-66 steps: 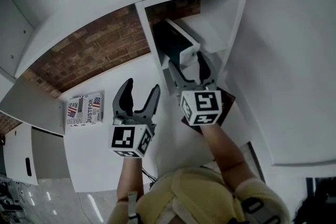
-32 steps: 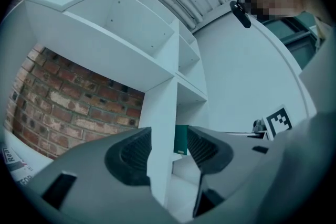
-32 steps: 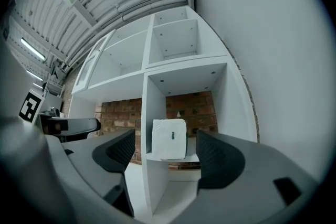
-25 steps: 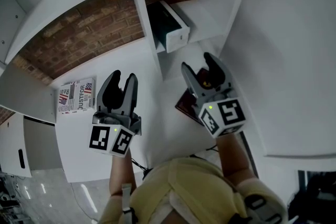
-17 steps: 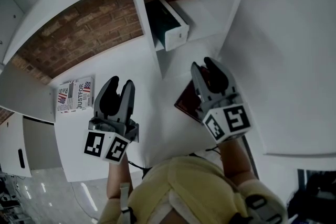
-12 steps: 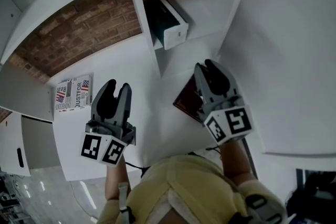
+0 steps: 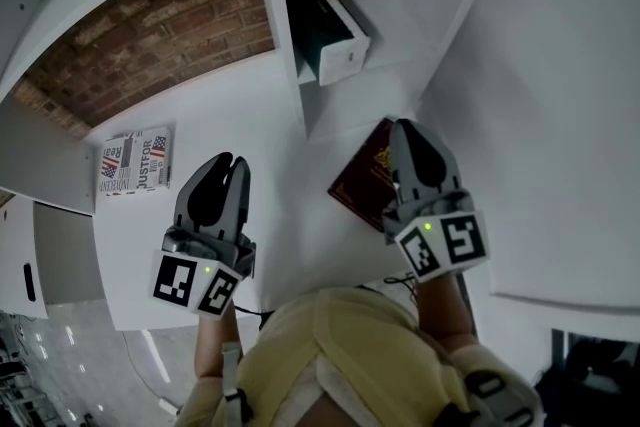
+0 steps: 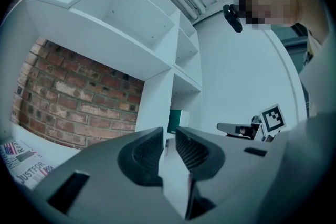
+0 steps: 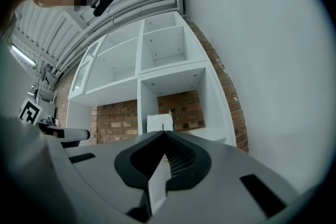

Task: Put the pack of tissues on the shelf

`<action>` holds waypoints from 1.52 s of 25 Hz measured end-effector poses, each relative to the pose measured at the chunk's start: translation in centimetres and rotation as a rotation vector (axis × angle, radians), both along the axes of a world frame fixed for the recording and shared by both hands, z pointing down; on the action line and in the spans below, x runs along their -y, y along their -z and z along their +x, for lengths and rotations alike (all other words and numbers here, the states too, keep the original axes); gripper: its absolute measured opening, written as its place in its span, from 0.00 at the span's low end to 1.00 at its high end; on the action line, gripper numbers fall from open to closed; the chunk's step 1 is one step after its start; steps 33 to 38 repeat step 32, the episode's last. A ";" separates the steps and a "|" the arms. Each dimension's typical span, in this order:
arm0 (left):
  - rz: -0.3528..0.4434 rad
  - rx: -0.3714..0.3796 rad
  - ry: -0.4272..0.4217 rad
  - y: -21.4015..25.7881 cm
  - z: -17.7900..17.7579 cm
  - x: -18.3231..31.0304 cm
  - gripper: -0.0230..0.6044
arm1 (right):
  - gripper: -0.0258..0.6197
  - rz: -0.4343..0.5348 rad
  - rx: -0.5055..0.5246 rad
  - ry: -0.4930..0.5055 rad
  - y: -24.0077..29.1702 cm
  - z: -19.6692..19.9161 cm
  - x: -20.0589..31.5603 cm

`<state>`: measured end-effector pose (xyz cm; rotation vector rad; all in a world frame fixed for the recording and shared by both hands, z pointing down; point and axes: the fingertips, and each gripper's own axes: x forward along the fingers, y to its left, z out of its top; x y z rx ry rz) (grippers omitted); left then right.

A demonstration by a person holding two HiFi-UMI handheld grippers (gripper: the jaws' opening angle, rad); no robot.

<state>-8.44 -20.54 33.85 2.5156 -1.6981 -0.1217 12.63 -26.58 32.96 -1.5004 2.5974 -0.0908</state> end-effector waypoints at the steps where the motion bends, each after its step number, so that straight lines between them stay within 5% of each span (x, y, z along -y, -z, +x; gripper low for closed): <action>1: -0.004 -0.007 -0.001 -0.1 0.0 -0.1 0.14 | 0.05 -0.002 0.004 0.004 -0.1 0.0 0.0; 19: -0.072 -0.118 0.025 -1.1 -0.9 -0.8 0.11 | 0.04 -0.042 0.036 0.040 -1.0 -0.1 -0.9; 38: -0.096 -0.101 -0.025 -1.5 0.5 -1.6 0.10 | 0.04 -0.042 0.024 0.049 -1.1 -0.3 -1.5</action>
